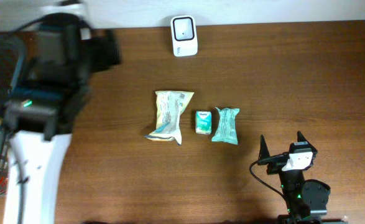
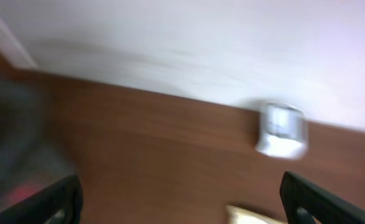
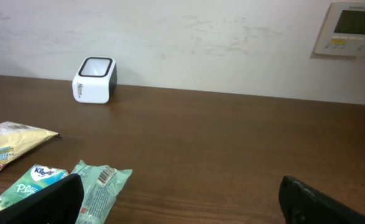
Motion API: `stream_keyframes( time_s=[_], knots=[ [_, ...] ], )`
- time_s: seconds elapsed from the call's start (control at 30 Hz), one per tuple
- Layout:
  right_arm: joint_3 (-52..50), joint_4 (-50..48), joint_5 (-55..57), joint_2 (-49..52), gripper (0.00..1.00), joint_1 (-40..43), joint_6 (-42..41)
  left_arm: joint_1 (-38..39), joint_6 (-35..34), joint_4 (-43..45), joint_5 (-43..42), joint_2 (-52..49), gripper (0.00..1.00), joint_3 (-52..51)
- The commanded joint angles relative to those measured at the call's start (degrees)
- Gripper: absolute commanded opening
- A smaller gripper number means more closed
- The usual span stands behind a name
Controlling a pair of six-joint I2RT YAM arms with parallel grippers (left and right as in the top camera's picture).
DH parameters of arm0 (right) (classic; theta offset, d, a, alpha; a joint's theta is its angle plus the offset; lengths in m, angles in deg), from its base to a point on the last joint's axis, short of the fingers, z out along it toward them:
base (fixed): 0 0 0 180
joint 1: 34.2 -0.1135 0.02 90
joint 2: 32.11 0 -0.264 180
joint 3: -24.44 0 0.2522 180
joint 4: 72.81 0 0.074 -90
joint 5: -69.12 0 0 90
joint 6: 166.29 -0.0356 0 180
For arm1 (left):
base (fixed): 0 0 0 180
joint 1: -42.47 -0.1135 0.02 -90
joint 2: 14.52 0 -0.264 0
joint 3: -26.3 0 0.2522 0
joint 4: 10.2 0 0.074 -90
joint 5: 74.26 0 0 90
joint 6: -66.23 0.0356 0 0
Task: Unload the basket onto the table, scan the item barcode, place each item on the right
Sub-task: 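Place the white-yellow bag left of the green box, then reach into the basket and grasp the cream tube-shaped package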
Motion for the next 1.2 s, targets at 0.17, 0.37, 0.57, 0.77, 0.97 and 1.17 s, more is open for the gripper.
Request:
stream_keyframes(
  time_s=[0.17, 0.37, 0.57, 0.77, 0.97, 1.17],
  knots=[
    [-0.46, -0.04, 0.50, -0.44, 0.99, 0.15, -0.04, -29.53, -1.77, -3.58, 4.66, -2.34, 0.99, -1.73],
    [-0.46, -0.02, 0.48, -0.44, 0.99, 0.15, -0.04, -42.97, 3.10, -2.56, 0.39, -11.32, 0.94, -2.99],
    [-0.46, -0.02, 0.50, -0.44, 0.99, 0.15, -0.04, -50.07, 19.17, -2.12, -15.82, -19.41, 0.86, -4.39],
    [-0.46, -0.02, 0.50, -0.44, 0.99, 0.15, -0.04, -54.03, 29.16, 3.21, -15.69, -20.55, 0.94, -14.58],
    [-0.46, -0.02, 0.48, -0.44, 0.99, 0.15, -0.04, -55.80, 42.21, 12.39, -15.43, -24.39, 1.00, -21.31],
    [-0.46, -0.02, 0.50, -0.44, 0.99, 0.15, -0.04, -55.87, 44.13, 17.29, -6.38, -27.26, 1.00, -21.31]
  ],
)
